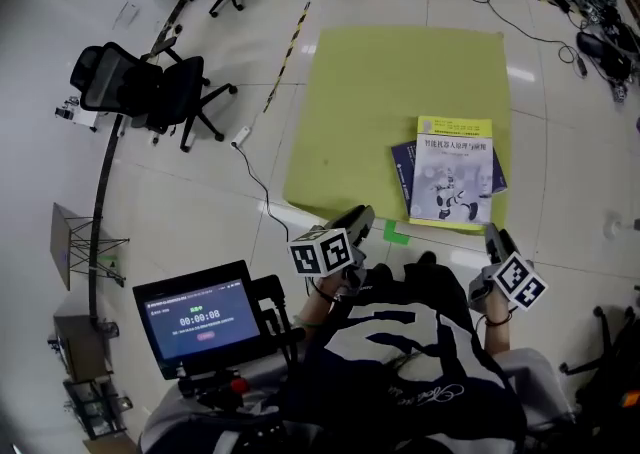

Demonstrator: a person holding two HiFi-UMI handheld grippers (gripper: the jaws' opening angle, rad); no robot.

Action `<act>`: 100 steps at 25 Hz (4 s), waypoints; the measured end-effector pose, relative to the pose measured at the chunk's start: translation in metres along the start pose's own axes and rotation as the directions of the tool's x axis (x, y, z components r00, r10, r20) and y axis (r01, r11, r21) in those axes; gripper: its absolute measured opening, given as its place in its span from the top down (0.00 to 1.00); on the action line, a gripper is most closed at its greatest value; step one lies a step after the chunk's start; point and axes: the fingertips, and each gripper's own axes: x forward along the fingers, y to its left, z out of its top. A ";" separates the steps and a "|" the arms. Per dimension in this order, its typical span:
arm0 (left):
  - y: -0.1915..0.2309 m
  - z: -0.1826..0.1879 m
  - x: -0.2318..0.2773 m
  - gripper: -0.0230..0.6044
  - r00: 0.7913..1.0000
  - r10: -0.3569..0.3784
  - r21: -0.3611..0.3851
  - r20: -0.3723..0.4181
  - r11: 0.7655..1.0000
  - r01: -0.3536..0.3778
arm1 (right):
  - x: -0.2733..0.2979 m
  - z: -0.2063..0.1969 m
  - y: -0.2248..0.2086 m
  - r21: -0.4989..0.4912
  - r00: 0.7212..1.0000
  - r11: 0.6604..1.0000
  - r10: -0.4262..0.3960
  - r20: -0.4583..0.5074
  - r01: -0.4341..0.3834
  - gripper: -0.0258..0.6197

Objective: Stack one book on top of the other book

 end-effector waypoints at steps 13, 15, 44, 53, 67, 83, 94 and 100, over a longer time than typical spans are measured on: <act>-0.014 0.001 -0.065 0.96 0.991 -0.134 0.097 0.032 0.987 0.130 | -0.061 -0.043 0.134 -0.224 0.976 0.958 0.202 0.086 -0.178 0.96; 0.008 -0.003 -0.097 0.96 0.992 -0.119 0.110 0.048 0.987 0.113 | -0.059 -0.071 0.162 -0.240 0.969 0.946 0.238 0.061 -0.218 0.96; -0.003 -0.136 -0.278 0.96 0.941 -0.332 0.190 -0.070 0.921 0.339 | -0.223 -0.264 0.277 -0.251 0.945 0.918 0.325 0.031 -0.308 0.96; -0.081 -0.230 -0.272 0.96 0.935 -0.348 0.151 -0.074 0.922 0.355 | -0.299 -0.268 0.191 -0.276 0.955 0.919 0.296 0.010 -0.282 0.97; -0.063 -0.248 -0.303 0.96 0.968 -0.251 0.113 0.026 0.962 0.247 | -0.302 -0.289 0.192 -0.334 0.924 0.864 0.374 -0.076 -0.377 0.97; -0.094 -0.253 -0.297 0.96 0.953 -0.298 0.200 -0.048 0.932 0.302 | -0.323 -0.283 0.189 -0.358 0.930 0.864 0.367 -0.032 -0.353 0.97; -0.110 -0.258 -0.295 0.96 0.946 -0.314 0.207 -0.077 0.923 0.323 | -0.334 -0.277 0.182 -0.360 0.937 0.871 0.347 -0.032 -0.335 0.97; -0.102 -0.254 -0.294 0.96 0.951 -0.301 0.217 -0.069 0.926 0.309 | -0.325 -0.279 0.185 -0.361 0.933 0.865 0.357 -0.049 -0.349 0.97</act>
